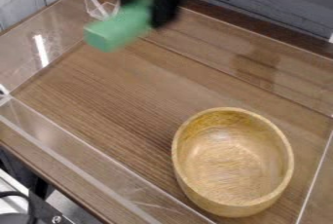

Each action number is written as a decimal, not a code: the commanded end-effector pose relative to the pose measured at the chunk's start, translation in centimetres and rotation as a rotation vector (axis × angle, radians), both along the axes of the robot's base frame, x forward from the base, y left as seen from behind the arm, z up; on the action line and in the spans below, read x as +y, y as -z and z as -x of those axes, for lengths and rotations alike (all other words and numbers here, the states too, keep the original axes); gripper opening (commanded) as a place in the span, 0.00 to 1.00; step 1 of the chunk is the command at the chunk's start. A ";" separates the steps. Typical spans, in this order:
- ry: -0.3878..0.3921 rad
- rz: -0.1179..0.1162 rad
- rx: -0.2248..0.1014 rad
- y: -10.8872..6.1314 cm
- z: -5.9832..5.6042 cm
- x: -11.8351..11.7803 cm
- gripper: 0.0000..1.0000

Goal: Remove the green block from inside the brown bowl and put it on the table

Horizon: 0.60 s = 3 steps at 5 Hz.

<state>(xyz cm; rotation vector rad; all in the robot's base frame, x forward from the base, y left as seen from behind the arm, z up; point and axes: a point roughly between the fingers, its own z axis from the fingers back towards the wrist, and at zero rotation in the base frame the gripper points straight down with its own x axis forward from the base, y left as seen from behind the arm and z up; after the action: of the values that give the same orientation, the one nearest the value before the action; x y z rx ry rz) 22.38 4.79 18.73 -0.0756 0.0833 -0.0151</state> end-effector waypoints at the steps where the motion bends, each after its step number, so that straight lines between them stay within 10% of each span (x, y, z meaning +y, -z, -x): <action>1: -0.023 -0.027 -0.063 -0.9 -0.9 4.9 0.00; 3: -0.045 -0.035 -0.055 2.3 -1.4 10.4 0.00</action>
<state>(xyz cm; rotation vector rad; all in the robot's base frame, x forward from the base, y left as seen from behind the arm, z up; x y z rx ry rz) 23.70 14.83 15.09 -0.0714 0.0711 0.0282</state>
